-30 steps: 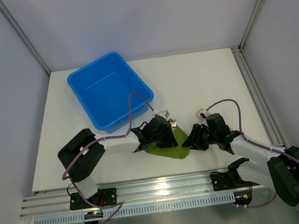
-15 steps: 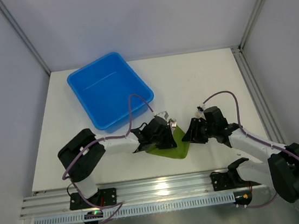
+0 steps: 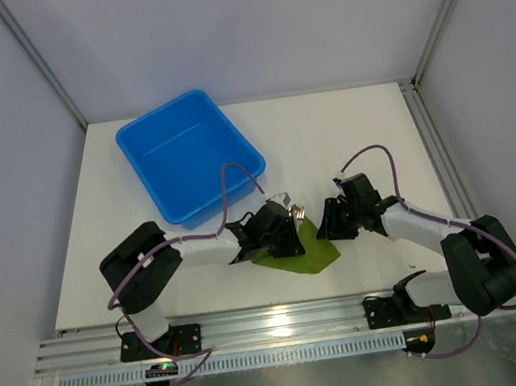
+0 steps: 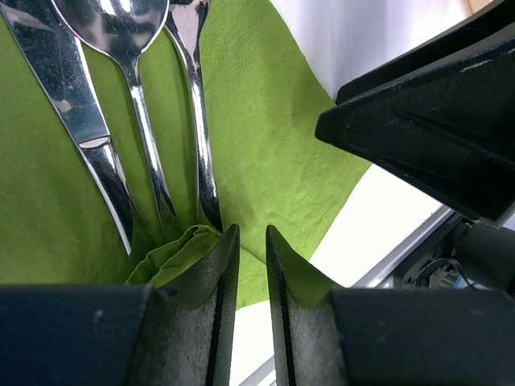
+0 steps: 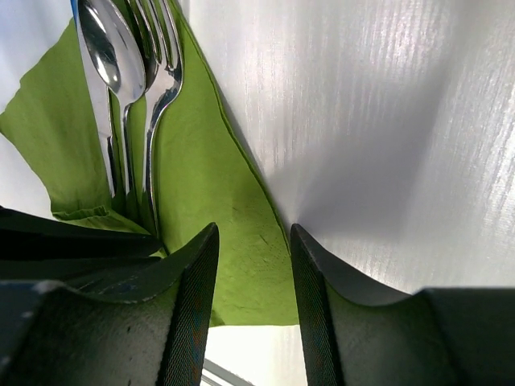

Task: Place the utensils on the paper napkin and roll it up
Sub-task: Roll the napkin at the center of the board.

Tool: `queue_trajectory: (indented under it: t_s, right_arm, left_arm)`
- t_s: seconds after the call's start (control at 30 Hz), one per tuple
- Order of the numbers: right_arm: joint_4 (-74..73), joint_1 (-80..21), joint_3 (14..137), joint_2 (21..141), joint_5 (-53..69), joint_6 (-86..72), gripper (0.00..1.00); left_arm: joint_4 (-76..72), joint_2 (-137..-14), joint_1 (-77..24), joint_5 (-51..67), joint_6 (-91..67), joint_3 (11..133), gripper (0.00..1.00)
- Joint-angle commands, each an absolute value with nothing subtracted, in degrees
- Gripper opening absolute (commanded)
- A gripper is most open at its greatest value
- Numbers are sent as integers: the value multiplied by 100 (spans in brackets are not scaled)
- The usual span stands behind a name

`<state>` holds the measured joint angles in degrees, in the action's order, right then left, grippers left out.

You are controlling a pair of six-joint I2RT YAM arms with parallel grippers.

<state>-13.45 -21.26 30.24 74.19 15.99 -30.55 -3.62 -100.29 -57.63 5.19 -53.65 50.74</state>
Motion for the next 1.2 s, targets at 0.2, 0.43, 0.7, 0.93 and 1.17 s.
queue_trajectory:
  t_s: [0.2,0.43,0.7,0.93,1.17]
  right_arm:
    - [-1721,-2162,2962,7164,1696,-3005,45]
    - [-2408,-2153,2857,6496,1169,-3252,45]
    - [-2171,-2153,2593,6521,1732,-3383,45]
    - [-2487,-2153,2514,6144,731,-3735,44]
    - [-2663,-2180,2523,6030,580,-3858,44]
  left_arm:
    - [-527,-9888,-5775,484,-5370,5054,20]
    - [-527,-9905,-5783,492,-5388,5054,21]
    - [-536,-9932,-5783,519,-5370,5089,21]
    - [-536,-9870,-5783,483,-5379,5027,20]
    - [-527,-9853,-5783,483,-5370,5062,20]
